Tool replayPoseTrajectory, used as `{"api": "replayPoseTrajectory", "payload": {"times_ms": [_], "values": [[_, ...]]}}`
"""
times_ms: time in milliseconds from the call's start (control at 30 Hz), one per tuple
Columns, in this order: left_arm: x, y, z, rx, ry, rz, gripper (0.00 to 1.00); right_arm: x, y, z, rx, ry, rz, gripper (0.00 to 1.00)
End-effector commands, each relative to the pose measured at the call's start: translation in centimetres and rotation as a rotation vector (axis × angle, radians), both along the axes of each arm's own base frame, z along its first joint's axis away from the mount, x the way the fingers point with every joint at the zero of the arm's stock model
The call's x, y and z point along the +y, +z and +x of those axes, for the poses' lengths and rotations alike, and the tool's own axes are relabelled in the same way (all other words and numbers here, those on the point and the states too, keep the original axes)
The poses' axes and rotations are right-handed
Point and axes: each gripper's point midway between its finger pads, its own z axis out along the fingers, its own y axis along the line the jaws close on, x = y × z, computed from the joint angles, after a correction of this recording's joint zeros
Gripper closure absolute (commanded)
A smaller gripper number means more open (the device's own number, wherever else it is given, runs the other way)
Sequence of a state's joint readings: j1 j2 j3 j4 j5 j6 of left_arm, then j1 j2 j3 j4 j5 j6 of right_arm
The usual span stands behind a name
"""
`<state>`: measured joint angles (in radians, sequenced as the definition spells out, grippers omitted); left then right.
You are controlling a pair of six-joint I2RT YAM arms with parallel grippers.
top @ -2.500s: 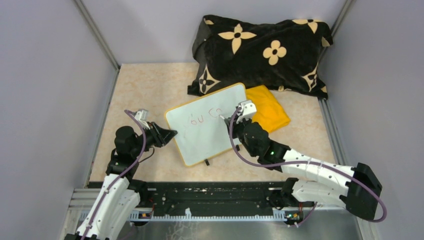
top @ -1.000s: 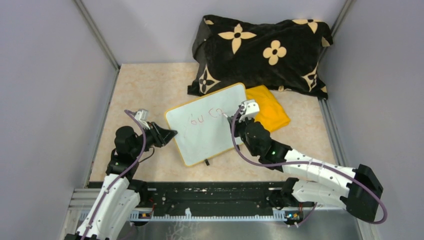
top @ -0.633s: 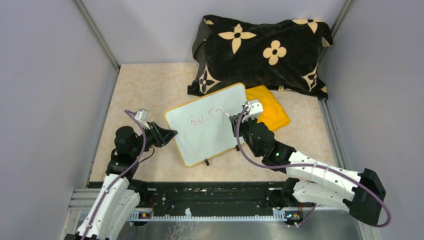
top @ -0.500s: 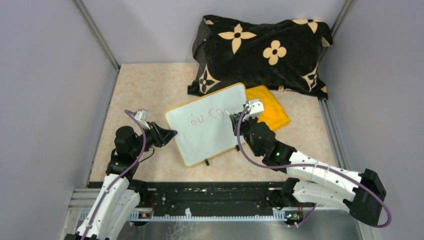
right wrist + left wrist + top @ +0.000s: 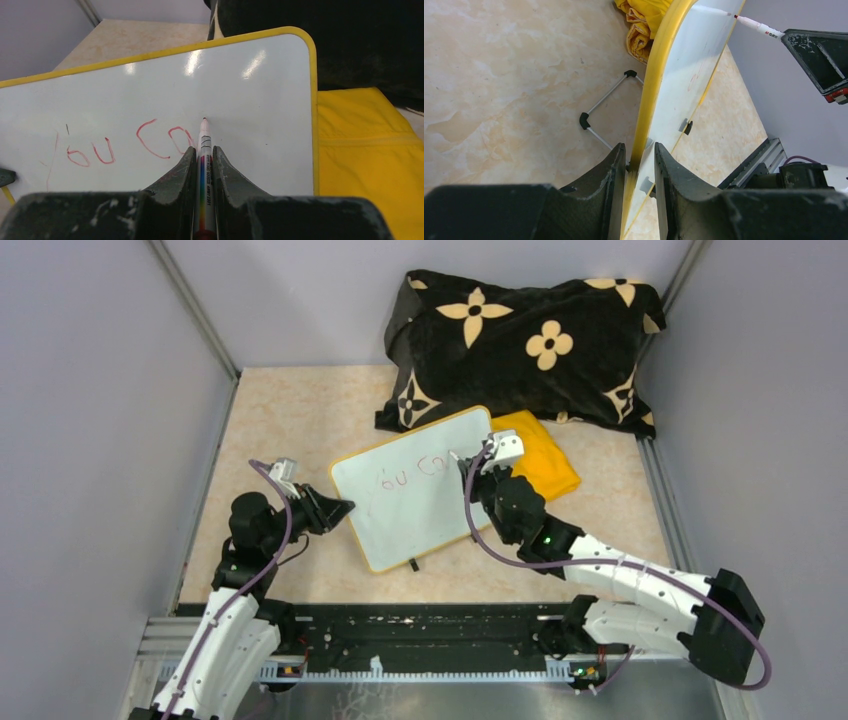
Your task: Write a sentence on the whiteboard
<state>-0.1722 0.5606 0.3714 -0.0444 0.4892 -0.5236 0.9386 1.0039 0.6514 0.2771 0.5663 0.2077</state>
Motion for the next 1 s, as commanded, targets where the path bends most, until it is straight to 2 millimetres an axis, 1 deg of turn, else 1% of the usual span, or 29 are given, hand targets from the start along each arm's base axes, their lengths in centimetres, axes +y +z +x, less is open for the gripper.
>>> {"api": "replayPoseTrajectory", "payload": {"times_ms": [0,333,567,667,900,967], "values": [[-0.1,0.6,0.1,-0.032,-0.011,-0.008,0.66,0.3,3.8,1.0,-0.066,-0.009,0.079,1.00],[-0.2,0.6,0.1,-0.034,-0.012,-0.009,0.66,0.3,1.3,0.6,-0.003,0.003,0.058,1.00],[-0.2,0.6,0.0,-0.032,-0.013,-0.009,0.66,-0.4,-1.0,-0.2,0.048,0.004,0.048,1.00],[-0.1,0.6,0.0,-0.033,-0.012,-0.009,0.66,-0.8,-1.6,-0.5,0.063,0.000,0.045,1.00],[-0.2,0.6,0.0,-0.033,-0.014,-0.008,0.66,-1.1,-2.0,-0.9,0.072,0.001,0.050,1.00],[-0.2,0.6,0.0,-0.034,-0.014,-0.008,0.66,-1.0,-1.7,-0.8,0.067,0.001,0.055,1.00]]}}
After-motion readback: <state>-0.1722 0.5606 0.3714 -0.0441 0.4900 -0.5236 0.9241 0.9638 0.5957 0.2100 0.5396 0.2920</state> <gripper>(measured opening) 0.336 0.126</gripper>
